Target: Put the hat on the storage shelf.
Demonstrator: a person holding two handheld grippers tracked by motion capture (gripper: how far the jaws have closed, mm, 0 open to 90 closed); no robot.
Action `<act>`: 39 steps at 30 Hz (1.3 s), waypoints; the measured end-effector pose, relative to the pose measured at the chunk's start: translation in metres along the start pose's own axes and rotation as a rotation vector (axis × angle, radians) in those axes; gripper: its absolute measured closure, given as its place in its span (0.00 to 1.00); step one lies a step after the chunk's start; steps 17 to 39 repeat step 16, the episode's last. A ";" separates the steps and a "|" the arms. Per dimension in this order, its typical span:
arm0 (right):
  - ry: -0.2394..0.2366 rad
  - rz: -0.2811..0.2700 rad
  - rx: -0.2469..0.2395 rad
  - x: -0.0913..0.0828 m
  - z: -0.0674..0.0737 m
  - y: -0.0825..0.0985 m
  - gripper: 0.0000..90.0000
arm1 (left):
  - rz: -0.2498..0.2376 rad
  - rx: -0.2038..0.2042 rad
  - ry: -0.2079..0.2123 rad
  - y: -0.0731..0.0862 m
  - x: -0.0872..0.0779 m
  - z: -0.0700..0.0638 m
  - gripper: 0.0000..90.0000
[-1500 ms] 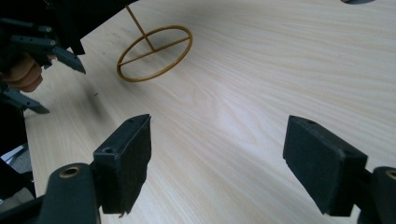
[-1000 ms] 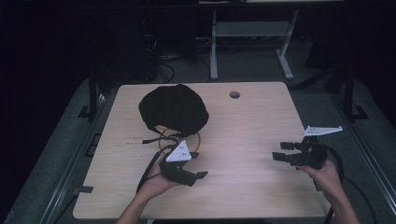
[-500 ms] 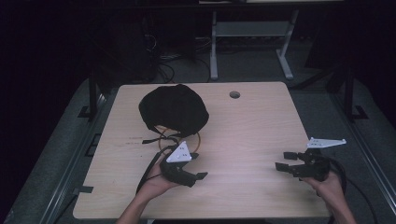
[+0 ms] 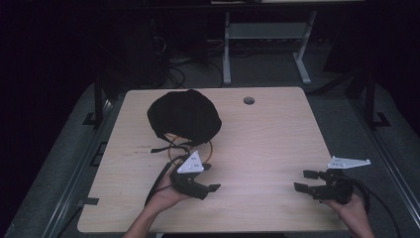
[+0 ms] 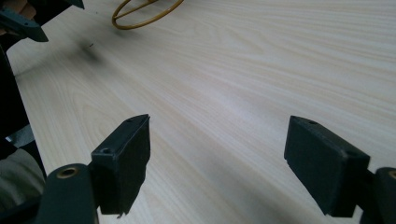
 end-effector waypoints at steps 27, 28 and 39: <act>0.023 -0.021 -0.027 0.002 0.019 0.012 0.22 | 0.004 0.006 0.013 0.000 0.003 -0.002 0.31; 0.023 -0.021 -0.027 0.002 0.019 0.012 0.22 | 0.004 0.006 0.013 0.000 0.003 -0.002 0.31; 0.023 -0.021 -0.027 0.002 0.019 0.012 0.22 | 0.004 0.006 0.013 0.000 0.003 -0.002 0.31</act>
Point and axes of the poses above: each handheld gripper's, and its own axes: x roughly forward along the jaws, y roughly out of its underside, z roughly to its left, the point moved 9 cm from there along x, roughly forward along the jaws, and after that the axes turned 1 degree about -x, right-handed, at the moved point
